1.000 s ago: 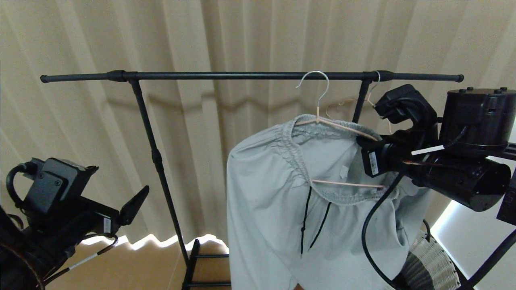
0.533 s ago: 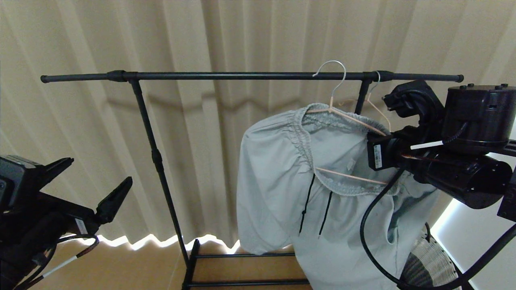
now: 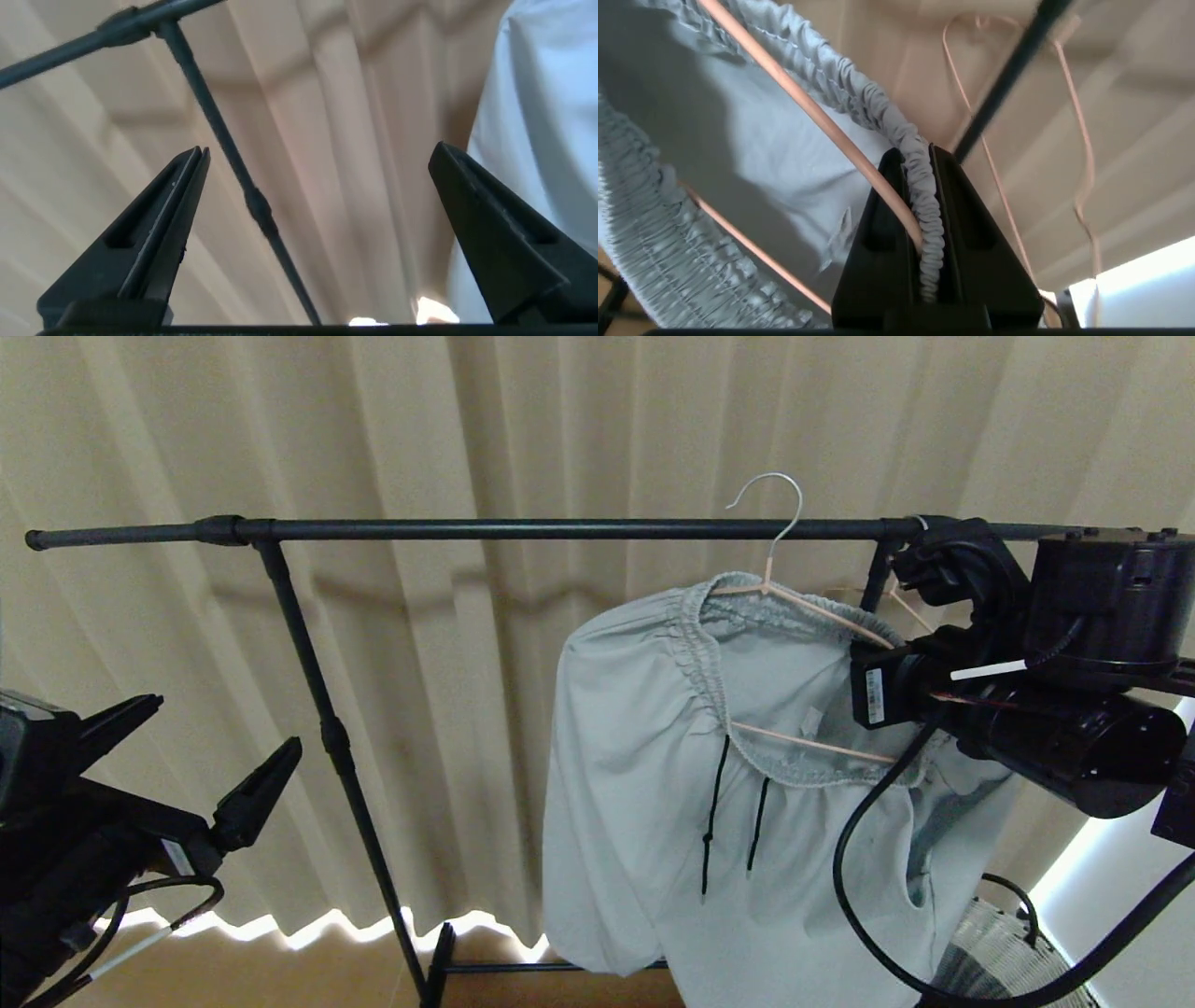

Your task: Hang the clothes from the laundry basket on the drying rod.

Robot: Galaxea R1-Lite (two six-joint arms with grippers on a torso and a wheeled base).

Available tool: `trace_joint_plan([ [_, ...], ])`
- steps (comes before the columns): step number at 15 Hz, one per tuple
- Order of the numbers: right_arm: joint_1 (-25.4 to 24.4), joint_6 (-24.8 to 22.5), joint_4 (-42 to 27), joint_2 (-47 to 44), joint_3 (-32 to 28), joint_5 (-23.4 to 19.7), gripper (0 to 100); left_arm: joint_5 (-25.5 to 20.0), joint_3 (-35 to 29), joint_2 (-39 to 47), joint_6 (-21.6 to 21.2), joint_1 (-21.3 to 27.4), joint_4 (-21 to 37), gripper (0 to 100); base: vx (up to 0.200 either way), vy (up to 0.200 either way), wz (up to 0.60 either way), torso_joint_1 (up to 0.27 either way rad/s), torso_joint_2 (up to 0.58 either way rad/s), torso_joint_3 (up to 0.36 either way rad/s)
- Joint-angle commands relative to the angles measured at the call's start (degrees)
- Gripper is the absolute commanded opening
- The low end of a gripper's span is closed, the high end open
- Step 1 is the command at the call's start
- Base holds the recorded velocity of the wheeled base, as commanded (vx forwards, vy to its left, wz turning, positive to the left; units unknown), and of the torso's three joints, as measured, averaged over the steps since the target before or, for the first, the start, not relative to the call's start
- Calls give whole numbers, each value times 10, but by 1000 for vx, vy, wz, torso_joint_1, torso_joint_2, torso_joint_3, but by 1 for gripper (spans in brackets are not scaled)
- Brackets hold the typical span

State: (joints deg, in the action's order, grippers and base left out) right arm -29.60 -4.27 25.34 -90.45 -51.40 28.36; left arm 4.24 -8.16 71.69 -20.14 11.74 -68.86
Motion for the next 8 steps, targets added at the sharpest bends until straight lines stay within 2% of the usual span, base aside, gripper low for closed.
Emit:
trace_joint_plan([
  [1, 0, 0, 1, -2, -1, 0, 0, 1, 2, 0, 0, 0, 0, 100, 200, 0, 0, 2, 2, 12],
  [5, 10, 0, 1, -17, -1, 7, 0, 2, 3, -3, -5, 0, 0, 100, 200, 0, 0, 2, 4, 1],
  [8, 24, 0, 0, -35, -2, 20, 0, 2, 20, -20, -2, 11, -1, 100, 0, 0, 0, 0, 0, 0],
])
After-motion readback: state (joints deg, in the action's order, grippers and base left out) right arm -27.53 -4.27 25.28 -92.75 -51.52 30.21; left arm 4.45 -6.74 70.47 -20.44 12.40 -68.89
